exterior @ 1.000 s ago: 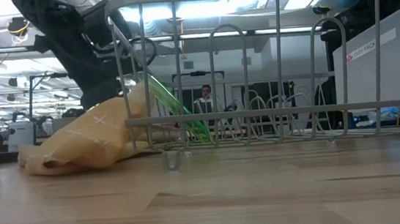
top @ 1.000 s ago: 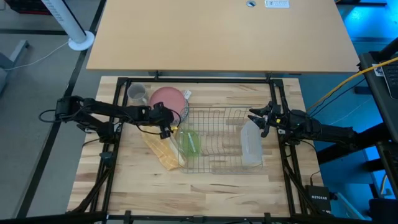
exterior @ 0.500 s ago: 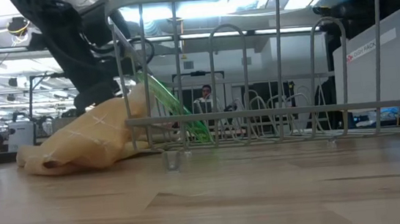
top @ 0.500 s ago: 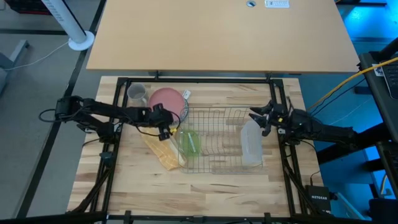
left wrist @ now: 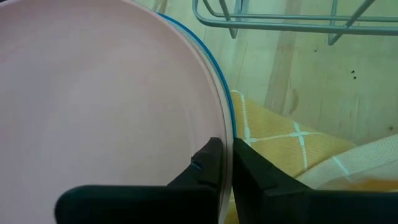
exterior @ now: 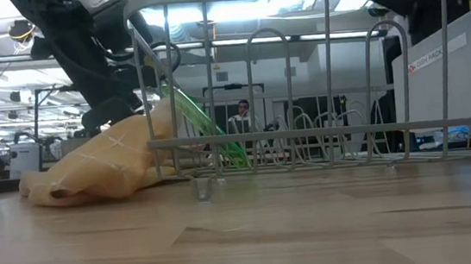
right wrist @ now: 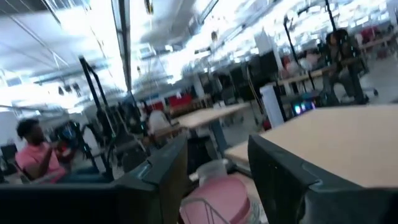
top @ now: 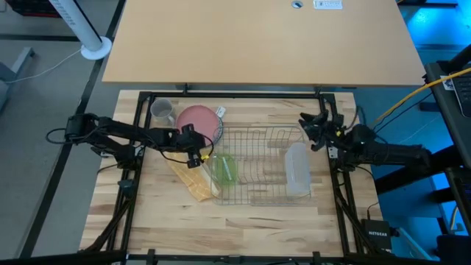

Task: Sort dishes
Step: Put the pink plate in the dish rack

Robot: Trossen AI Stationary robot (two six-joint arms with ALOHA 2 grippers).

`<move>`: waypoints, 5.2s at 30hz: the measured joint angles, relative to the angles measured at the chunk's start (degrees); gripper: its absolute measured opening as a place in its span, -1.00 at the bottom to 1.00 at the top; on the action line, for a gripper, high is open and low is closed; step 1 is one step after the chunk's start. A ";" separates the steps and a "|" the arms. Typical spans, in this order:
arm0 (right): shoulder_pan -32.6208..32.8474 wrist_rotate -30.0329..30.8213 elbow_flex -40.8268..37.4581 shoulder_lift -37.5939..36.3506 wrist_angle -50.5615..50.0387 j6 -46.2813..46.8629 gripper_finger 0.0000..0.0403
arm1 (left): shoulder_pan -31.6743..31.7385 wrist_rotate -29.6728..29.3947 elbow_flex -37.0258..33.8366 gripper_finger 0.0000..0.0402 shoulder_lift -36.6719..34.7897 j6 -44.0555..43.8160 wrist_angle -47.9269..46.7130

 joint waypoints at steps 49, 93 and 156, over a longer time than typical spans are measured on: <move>-22.84 -38.87 110.62 112.03 -68.76 -0.24 -0.13 | -1.39 -4.73 -0.08 -0.96 0.02 2.23 2.90; -20.87 -37.39 110.64 111.95 -71.89 -0.24 -0.22 | -7.23 -18.80 -0.07 -0.99 0.04 7.69 11.10; -21.05 -33.01 110.57 111.92 -67.86 2.38 -0.97 | -8.74 -8.42 -0.07 -0.63 -23.17 -26.50 -10.14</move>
